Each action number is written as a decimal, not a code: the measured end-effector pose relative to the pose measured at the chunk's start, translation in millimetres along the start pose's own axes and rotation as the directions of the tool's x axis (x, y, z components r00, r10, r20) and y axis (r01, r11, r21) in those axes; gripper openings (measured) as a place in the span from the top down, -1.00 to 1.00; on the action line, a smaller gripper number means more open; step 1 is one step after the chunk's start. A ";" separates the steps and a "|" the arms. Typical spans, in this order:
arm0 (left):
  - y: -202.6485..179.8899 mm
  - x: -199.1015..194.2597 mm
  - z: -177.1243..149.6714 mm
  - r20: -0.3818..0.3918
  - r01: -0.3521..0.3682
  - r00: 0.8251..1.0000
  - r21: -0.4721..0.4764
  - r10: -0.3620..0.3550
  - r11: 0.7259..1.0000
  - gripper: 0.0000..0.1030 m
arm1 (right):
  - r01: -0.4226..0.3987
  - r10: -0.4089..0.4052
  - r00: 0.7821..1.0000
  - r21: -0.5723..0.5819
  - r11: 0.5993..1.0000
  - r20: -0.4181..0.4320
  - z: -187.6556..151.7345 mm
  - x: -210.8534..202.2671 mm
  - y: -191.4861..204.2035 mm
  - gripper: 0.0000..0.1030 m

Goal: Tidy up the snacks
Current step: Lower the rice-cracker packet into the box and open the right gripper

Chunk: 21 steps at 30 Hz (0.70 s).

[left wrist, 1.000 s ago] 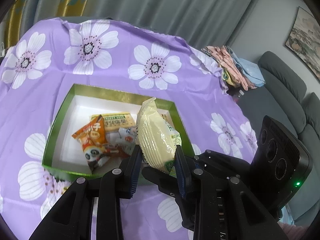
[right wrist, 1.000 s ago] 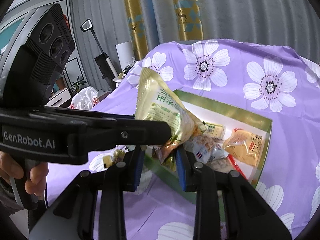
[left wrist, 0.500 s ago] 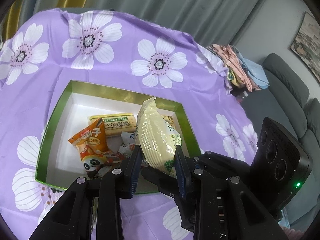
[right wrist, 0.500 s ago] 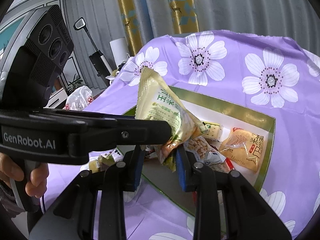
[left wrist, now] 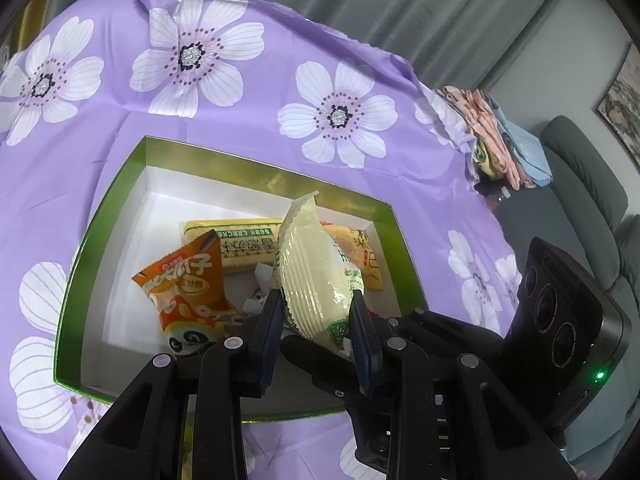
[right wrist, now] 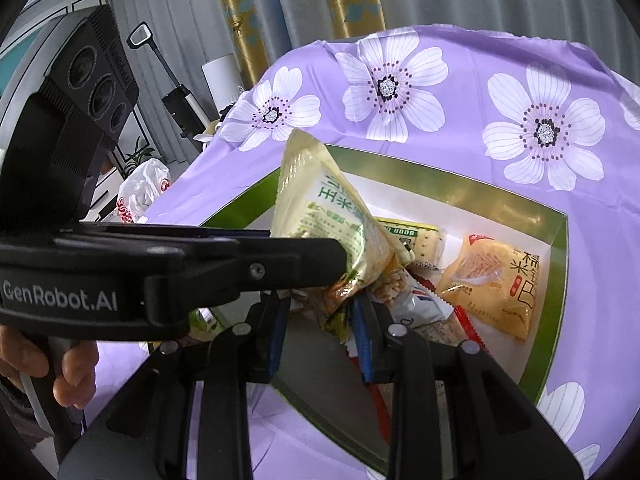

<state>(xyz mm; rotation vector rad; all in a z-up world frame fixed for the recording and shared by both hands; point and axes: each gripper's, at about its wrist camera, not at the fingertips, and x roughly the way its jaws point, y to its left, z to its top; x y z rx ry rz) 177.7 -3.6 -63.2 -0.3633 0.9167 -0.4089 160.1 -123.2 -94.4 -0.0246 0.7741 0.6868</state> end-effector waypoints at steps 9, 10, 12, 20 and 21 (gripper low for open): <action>6.5 2.6 4.3 0.000 -0.015 1.000 -0.023 0.015 1.000 0.41 | -0.006 0.006 1.000 0.016 1.000 -0.014 4.4 8.1 -1.0 0.39; 7.5 2.7 4.9 0.000 -0.017 1.000 -0.029 0.017 0.999 0.41 | -0.007 0.008 1.000 0.019 1.000 -0.015 5.0 9.0 -1.7 0.37; 9.2 2.7 5.2 0.002 -0.020 1.000 -0.040 0.020 0.999 0.41 | -0.007 0.008 1.000 0.027 1.000 -0.017 5.4 11.1 -1.2 0.36; 13.7 3.5 5.3 0.001 -0.061 0.998 -0.063 0.061 0.996 -0.06 | -0.009 0.010 1.000 0.023 1.000 -0.019 6.7 9.7 1.6 0.14; 14.6 3.2 4.8 0.001 -0.063 0.998 -0.066 0.063 0.996 -0.08 | -0.006 0.006 1.000 0.020 1.000 -0.016 6.6 8.6 2.3 0.09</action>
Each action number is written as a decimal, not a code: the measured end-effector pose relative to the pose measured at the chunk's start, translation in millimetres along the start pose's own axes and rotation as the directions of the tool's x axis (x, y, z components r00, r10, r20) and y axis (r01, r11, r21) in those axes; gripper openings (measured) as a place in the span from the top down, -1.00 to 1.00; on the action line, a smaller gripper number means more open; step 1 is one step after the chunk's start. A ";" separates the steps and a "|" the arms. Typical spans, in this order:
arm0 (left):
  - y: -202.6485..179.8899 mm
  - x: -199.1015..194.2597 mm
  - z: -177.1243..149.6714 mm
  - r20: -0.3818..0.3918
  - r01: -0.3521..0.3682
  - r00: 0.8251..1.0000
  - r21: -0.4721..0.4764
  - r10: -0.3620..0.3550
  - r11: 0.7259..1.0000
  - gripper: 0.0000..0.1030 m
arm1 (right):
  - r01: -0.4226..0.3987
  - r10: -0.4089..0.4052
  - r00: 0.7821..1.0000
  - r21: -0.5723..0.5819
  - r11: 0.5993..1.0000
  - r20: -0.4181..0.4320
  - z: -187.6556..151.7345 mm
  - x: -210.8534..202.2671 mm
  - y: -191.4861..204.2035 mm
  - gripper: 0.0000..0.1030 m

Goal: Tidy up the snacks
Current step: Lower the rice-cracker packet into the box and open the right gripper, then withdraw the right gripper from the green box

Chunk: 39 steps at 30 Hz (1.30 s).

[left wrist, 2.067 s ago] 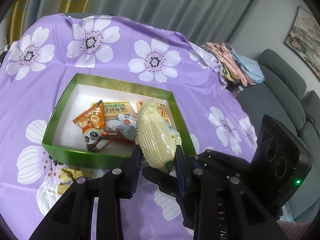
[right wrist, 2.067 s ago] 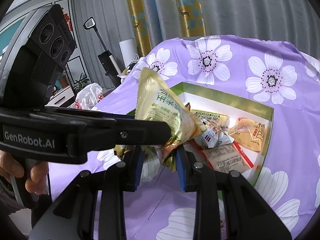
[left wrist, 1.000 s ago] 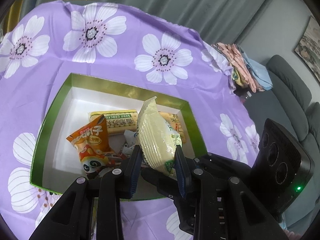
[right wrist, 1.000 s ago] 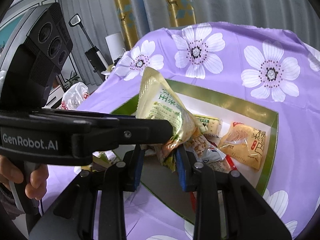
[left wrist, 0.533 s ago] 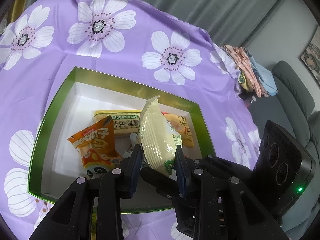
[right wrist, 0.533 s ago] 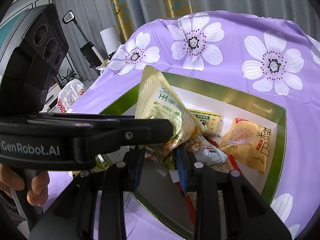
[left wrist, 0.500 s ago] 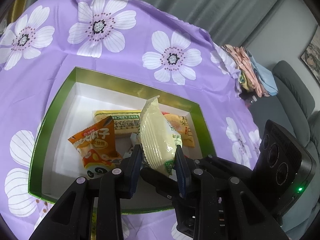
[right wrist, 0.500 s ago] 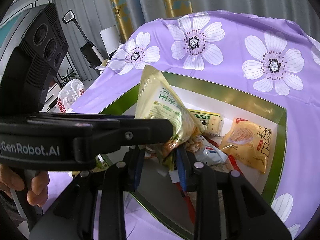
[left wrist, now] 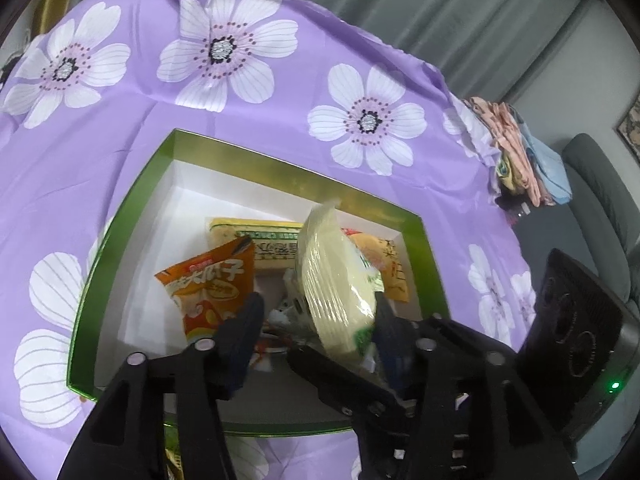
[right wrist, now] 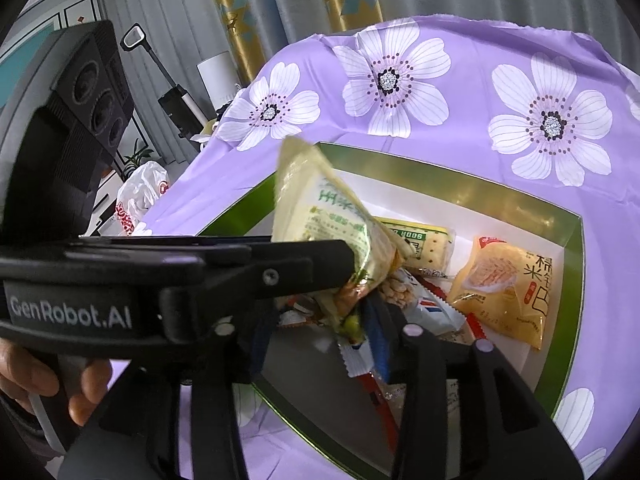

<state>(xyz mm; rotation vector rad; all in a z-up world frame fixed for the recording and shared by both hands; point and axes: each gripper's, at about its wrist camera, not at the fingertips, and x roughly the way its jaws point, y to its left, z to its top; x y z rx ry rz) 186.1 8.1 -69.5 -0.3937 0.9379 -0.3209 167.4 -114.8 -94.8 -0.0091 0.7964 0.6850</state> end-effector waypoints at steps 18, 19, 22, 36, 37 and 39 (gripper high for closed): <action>4.9 -46.6 5.9 0.101 0.001 0.995 -0.030 0.002 1.000 -0.30 | 0.055 -0.059 0.996 0.067 0.996 0.062 7.3 -22.3 -14.1 -0.12; 4.9 -51.2 5.6 0.108 0.001 0.994 -0.029 0.002 1.000 -0.30 | 0.055 -0.059 0.996 0.067 0.996 0.064 7.1 -24.0 -13.2 -0.12; 4.9 -62.0 3.7 0.125 -0.003 0.992 -0.027 0.006 1.000 -0.30 | 0.056 -0.061 0.996 0.066 0.996 0.067 6.2 -29.2 -11.3 -0.14; 3.7 -95.5 -28.4 0.132 -0.073 0.988 -0.029 0.076 0.997 -0.35 | 0.117 -0.127 0.988 0.109 0.987 0.086 -14.2 -72.1 -6.4 -0.51; 3.9 -96.6 -32.1 0.128 -0.083 0.988 -0.029 0.086 0.996 -0.36 | 0.151 -0.161 0.984 0.110 0.982 0.080 -17.2 -75.2 -4.8 -0.62; 4.2 -97.9 -39.0 0.120 -0.095 0.988 -0.028 0.097 0.995 -0.54 | 0.202 -0.210 0.975 0.109 0.973 0.070 -22.0 -79.8 -1.2 -0.67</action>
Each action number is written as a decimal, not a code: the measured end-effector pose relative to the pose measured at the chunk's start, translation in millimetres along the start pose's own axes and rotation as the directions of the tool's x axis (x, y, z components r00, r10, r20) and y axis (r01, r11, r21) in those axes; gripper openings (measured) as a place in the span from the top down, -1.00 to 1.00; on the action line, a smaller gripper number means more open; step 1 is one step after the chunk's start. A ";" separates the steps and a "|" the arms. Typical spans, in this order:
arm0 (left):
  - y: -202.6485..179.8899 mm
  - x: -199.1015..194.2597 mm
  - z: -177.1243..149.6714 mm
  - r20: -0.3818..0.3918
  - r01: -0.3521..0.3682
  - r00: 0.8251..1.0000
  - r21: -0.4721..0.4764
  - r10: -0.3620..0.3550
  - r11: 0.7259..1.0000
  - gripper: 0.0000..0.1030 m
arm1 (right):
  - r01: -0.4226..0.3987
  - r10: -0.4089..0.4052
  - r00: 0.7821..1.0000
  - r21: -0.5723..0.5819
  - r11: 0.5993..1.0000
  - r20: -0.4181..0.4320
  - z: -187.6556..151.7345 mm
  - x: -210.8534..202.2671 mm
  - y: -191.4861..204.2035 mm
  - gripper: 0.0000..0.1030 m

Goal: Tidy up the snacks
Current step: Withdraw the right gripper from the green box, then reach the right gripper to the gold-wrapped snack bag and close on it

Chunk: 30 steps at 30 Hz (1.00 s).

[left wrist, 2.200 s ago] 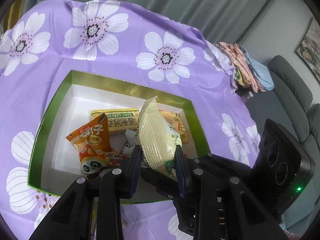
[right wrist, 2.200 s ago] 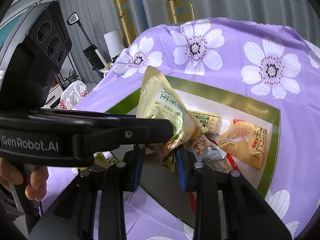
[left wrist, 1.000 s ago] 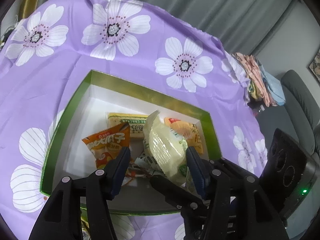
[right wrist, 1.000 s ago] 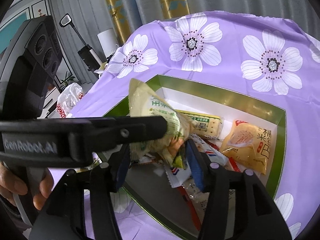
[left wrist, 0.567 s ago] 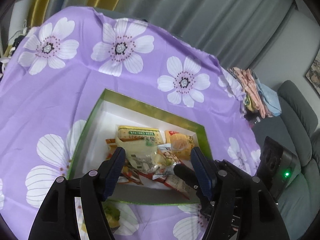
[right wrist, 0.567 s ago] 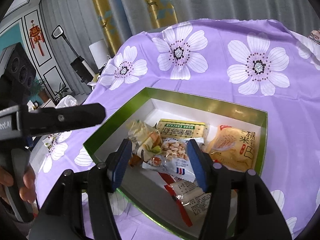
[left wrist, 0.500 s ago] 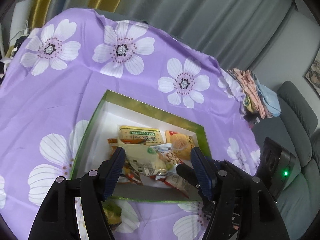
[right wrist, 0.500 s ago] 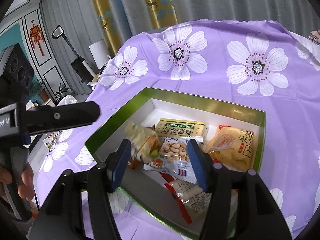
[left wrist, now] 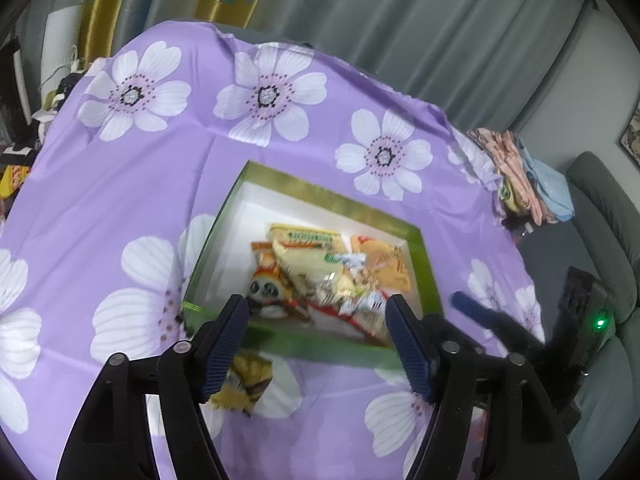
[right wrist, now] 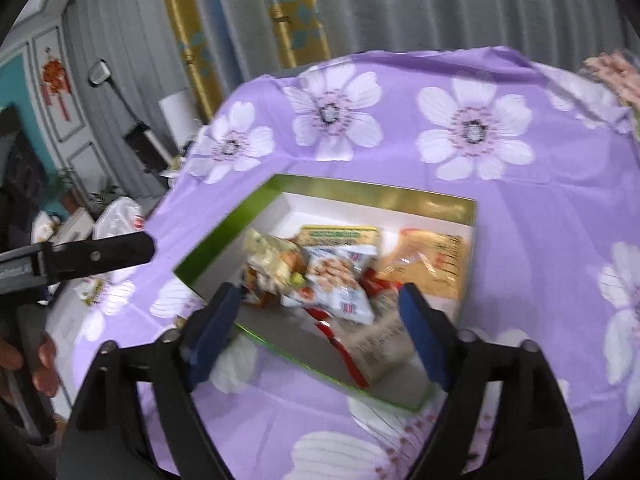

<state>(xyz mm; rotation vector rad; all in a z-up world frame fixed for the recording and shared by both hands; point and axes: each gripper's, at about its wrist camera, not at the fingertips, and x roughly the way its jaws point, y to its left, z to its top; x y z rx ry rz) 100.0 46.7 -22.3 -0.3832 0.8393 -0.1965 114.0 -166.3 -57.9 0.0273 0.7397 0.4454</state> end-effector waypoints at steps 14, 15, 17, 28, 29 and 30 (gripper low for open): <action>9.7 -19.6 -40.1 -0.040 -0.021 0.999 -0.027 0.020 0.999 -0.62 | 0.043 -0.043 0.999 -0.024 0.999 -0.003 -24.0 -37.2 18.4 -0.79; 11.2 -20.4 -42.2 -0.043 -0.023 0.999 -0.031 0.022 0.999 -0.62 | 0.040 -0.041 0.999 -0.027 0.999 -0.004 -25.3 -38.2 20.1 -0.79; 15.4 -22.7 -47.1 -0.049 -0.027 0.998 -0.041 0.025 0.999 -0.62 | 0.034 -0.035 0.999 -0.030 0.999 -0.008 -26.6 -39.6 23.6 -0.79; 39.7 -25.1 -62.4 -0.074 -0.029 0.997 -0.090 0.022 0.996 -0.62 | 0.025 -0.027 0.999 -0.062 0.998 -0.028 -31.9 -39.3 45.1 -0.79; 41.3 -24.8 -62.6 -0.071 -0.022 0.997 -0.095 0.016 0.995 -0.62 | 0.024 -0.026 0.999 -0.066 0.998 -0.030 -32.3 -38.1 46.8 -0.79; 43.5 -24.9 -62.9 -0.065 -0.013 0.998 -0.102 0.006 0.995 -0.62 | 0.021 -0.023 0.999 -0.071 0.997 -0.034 -33.0 -36.6 49.1 -0.79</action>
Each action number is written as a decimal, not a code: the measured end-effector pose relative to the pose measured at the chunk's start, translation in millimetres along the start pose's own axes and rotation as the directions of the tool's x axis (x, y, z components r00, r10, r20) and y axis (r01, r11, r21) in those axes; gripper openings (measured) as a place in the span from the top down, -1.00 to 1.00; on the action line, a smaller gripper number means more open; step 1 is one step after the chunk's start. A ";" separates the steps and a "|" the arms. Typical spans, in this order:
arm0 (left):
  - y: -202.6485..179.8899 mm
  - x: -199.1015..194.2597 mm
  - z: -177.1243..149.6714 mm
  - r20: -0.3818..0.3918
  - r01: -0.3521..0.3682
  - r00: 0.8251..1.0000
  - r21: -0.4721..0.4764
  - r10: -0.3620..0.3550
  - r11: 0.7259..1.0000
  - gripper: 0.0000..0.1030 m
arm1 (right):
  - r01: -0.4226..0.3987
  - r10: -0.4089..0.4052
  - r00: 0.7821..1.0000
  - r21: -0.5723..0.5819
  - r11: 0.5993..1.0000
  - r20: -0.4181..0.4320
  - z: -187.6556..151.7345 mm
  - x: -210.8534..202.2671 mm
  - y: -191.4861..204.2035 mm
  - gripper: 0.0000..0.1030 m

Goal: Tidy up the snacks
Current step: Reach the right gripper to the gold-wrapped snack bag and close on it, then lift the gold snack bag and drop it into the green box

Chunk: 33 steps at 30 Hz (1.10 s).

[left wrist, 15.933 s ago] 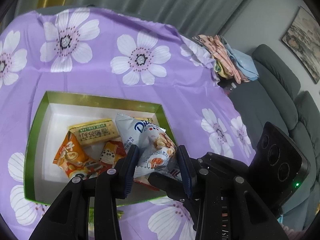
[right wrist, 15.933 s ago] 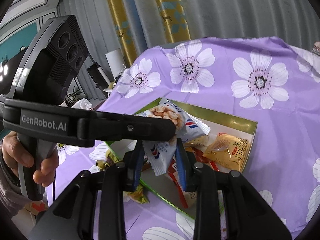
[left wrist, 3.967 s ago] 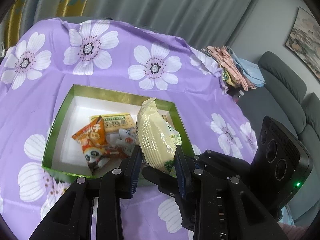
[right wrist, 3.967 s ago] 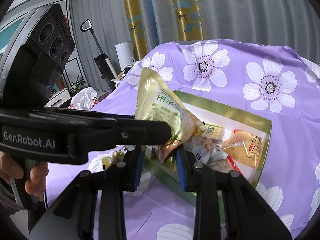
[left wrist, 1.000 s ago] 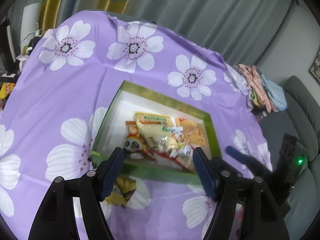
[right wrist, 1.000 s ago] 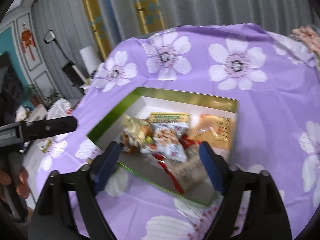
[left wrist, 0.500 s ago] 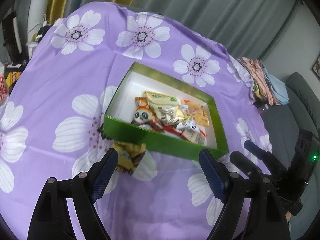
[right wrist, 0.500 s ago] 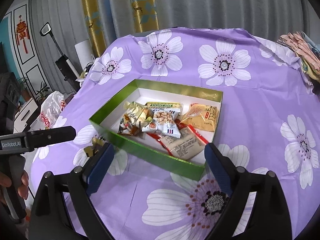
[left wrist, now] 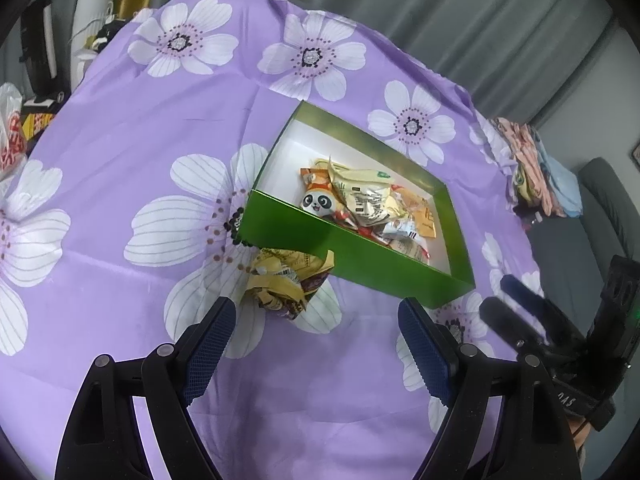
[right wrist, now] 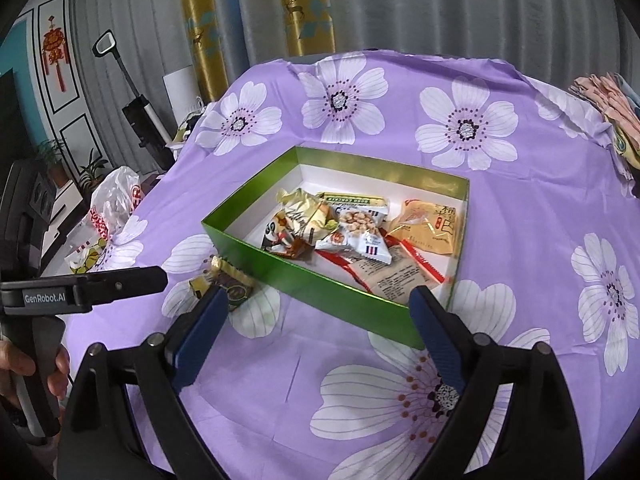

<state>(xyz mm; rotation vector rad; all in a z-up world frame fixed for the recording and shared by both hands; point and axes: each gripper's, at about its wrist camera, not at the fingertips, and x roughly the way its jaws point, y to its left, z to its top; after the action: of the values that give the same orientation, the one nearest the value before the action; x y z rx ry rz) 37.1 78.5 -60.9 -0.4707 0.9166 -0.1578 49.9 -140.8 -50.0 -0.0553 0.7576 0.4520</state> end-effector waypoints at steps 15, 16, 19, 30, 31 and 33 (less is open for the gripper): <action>40.7 64.6 22.7 -0.045 0.155 0.986 -0.078 -0.159 0.985 -0.62 | -0.296 0.289 0.942 -0.021 0.955 -0.171 -22.9 110.2 58.7 -0.76; 40.2 68.9 24.3 -0.051 0.172 0.983 -0.069 -0.175 0.983 -0.62 | -0.319 0.311 0.934 -0.018 0.948 -0.173 -20.6 118.4 62.3 -0.70; 38.0 83.1 26.1 -0.095 0.145 0.984 -0.054 -0.149 0.988 -0.53 | -0.336 0.326 0.920 -0.009 0.942 -0.219 -18.9 138.3 71.6 -0.13; 38.5 67.4 14.1 -0.103 0.116 0.988 -0.035 -0.119 0.993 -0.02 | -0.322 0.309 0.939 -0.076 0.944 -0.149 -10.3 118.6 79.8 0.27; 33.8 58.8 13.8 -0.089 0.115 0.989 -0.017 -0.117 0.993 -0.02 | -0.322 0.309 0.942 -0.088 0.943 -0.134 -8.0 110.6 81.2 0.27; 25.6 41.7 15.7 -0.061 0.124 0.990 0.004 -0.124 0.992 -0.02 | -0.317 0.307 0.947 -0.112 0.942 -0.098 -2.7 91.6 84.4 0.27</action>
<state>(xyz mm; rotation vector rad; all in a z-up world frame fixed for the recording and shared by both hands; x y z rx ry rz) 73.1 92.7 -94.7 -0.5181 0.9457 -0.2899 71.3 -30.7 -104.3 -0.0722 0.8182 0.8057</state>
